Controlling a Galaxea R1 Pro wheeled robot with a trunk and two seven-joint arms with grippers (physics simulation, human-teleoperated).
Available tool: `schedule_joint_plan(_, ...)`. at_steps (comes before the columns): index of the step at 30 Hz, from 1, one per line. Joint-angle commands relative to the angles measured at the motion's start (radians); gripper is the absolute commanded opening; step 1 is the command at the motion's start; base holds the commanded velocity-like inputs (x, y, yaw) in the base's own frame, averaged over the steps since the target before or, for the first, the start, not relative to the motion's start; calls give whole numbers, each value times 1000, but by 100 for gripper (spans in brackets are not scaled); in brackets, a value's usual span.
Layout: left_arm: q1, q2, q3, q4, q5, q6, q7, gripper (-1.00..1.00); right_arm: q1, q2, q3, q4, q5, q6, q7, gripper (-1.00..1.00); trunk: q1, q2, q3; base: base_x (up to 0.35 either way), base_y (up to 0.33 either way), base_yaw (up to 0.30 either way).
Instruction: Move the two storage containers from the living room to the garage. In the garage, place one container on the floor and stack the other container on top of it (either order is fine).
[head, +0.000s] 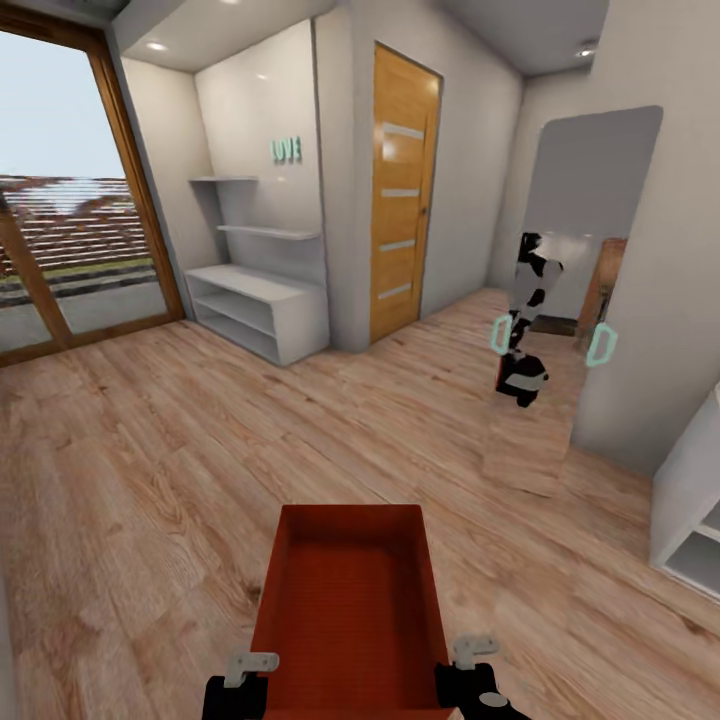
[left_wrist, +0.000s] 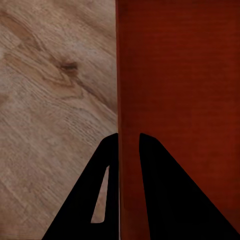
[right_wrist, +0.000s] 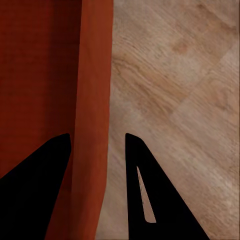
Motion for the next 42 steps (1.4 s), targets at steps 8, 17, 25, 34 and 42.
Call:
schedule_joint_plan(8,-1,0,28,0,-12,-4,13,-100,-1,0,-1,1,-3,-3,-8,-100,0,0,-1,347,0,285)
schedule_joint_plan(17,-1,0,28,0,-12,-4,13,-100,-1,0,-1,1,-3,-3,-8,-100,0,0,-1,347,0,279)
schedule_joint_plan(25,-1,0,28,0,-12,-4,13,-100,-1,0,-1,1,-3,-3,-8,-100,0,0,-1,347,0,59)
schedule_joint_plan(34,-1,0,28,0,-12,-4,13,-100,-1,0,-1,1,-3,-3,-8,-100,0,0,-1,347,0,2)
schedule_joint_plan(42,-1,0,28,0,-12,-4,13,-100,-1,0,-1,1,-3,-3,-8,-100,0,0,-1,347,0,0)
